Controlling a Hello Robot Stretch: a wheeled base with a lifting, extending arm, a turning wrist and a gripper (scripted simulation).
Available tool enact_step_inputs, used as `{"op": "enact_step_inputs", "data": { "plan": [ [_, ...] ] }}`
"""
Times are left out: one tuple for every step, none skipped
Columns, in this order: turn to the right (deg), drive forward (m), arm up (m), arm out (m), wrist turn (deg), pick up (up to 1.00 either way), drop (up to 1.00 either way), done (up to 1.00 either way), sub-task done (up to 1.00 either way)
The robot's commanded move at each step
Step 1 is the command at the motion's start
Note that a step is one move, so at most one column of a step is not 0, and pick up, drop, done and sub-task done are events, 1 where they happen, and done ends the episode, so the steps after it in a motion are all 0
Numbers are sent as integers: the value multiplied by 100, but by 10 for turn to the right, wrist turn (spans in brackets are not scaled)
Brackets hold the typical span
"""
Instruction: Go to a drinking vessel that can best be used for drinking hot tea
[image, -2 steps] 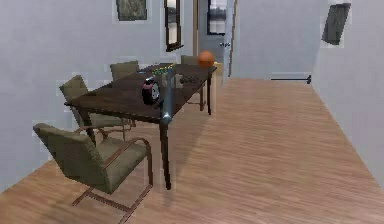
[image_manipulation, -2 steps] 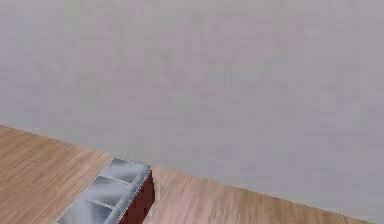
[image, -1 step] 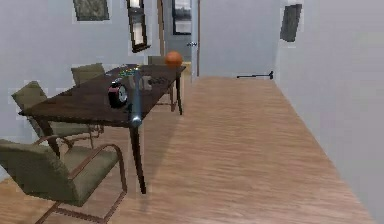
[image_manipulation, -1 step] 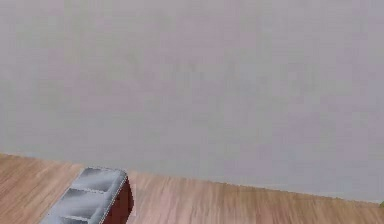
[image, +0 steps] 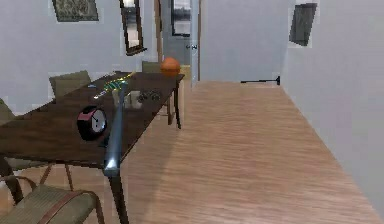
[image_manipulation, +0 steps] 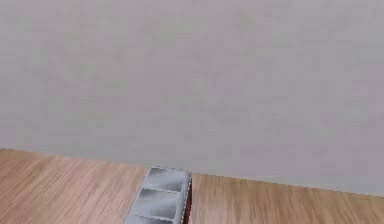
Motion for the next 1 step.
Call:
{"op": "enact_step_inputs", "data": {
  "plan": [
    [30, 0, 0, 0, 0, 0, 0, 0, 0]
  ]
}}
